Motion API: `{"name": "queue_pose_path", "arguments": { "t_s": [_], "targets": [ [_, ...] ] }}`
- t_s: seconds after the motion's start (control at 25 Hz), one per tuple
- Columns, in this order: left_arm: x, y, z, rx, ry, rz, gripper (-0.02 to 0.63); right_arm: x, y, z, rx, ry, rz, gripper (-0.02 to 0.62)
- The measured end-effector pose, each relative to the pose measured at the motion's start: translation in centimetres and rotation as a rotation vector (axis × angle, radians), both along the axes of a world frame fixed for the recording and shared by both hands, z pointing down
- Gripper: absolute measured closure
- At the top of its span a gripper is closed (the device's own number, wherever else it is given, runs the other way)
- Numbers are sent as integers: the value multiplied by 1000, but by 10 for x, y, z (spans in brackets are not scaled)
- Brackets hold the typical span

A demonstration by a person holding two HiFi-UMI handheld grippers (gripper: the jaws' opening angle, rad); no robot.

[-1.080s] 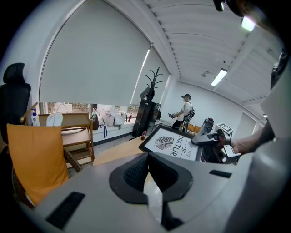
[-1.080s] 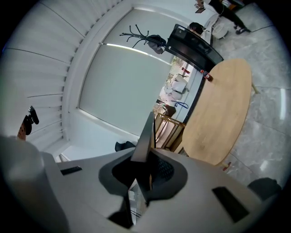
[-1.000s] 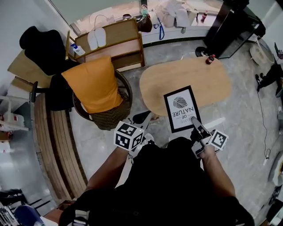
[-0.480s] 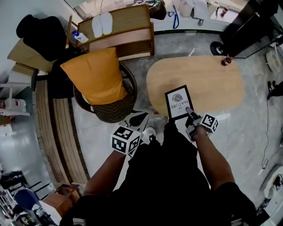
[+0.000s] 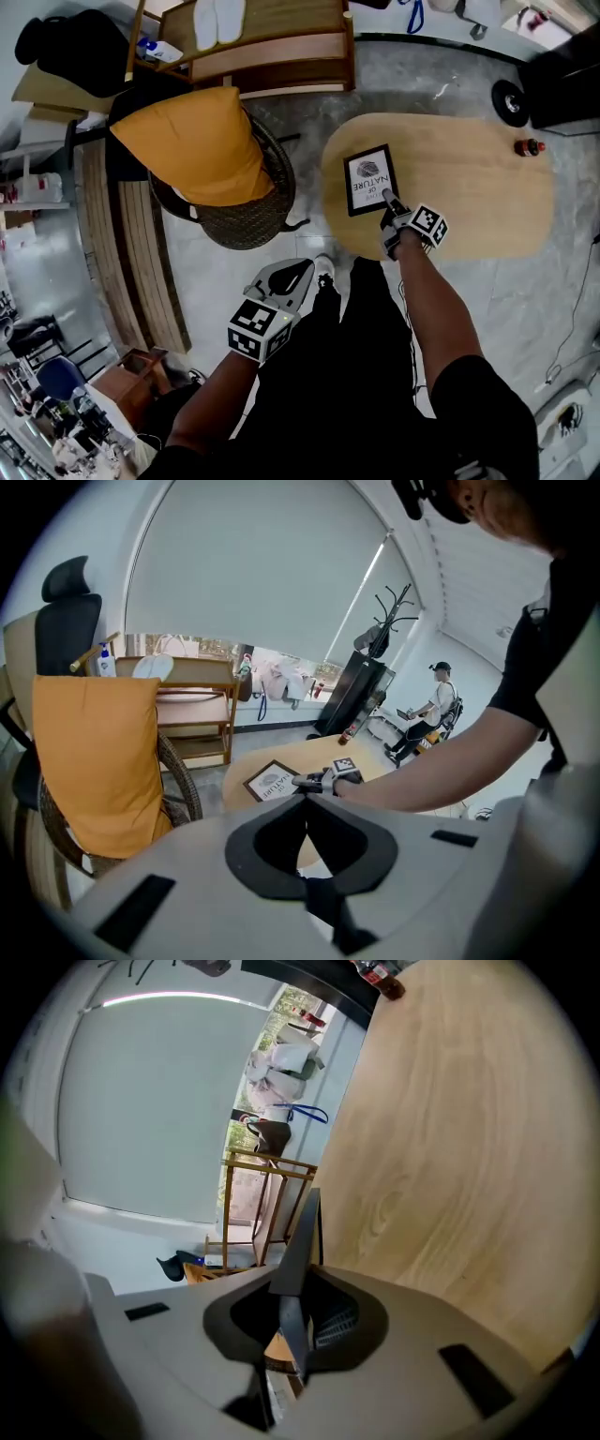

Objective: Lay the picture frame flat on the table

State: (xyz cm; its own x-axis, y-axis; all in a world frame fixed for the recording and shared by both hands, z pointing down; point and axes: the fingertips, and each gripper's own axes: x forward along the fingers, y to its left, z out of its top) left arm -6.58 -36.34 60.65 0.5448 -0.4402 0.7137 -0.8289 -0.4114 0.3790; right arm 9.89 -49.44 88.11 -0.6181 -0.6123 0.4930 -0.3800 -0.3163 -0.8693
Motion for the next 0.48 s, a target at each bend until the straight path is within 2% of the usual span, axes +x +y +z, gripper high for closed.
{"name": "queue_pose_path", "arguments": {
  "t_s": [0.08, 0.16, 0.24, 0.32, 0.48],
  "targets": [
    [-2, 1, 9, -29, -10, -22, 601, -3, -4, 22, 7, 33, -19, 563],
    [-3, 2, 18, -54, -19, -39, 601, -10, 2, 43, -9, 73, -88, 549],
    [-5, 4, 27, -73, -19, -55, 601, -20, 14, 56, -22, 97, -182, 431],
    [-7, 7, 34, -89, -15, -72, 601, -30, 30, 64, -5, 146, -303, 364],
    [-9, 12, 42, -107, -12, -93, 601, -48, 57, 79, 82, 310, -611, 296]
  ]
}}
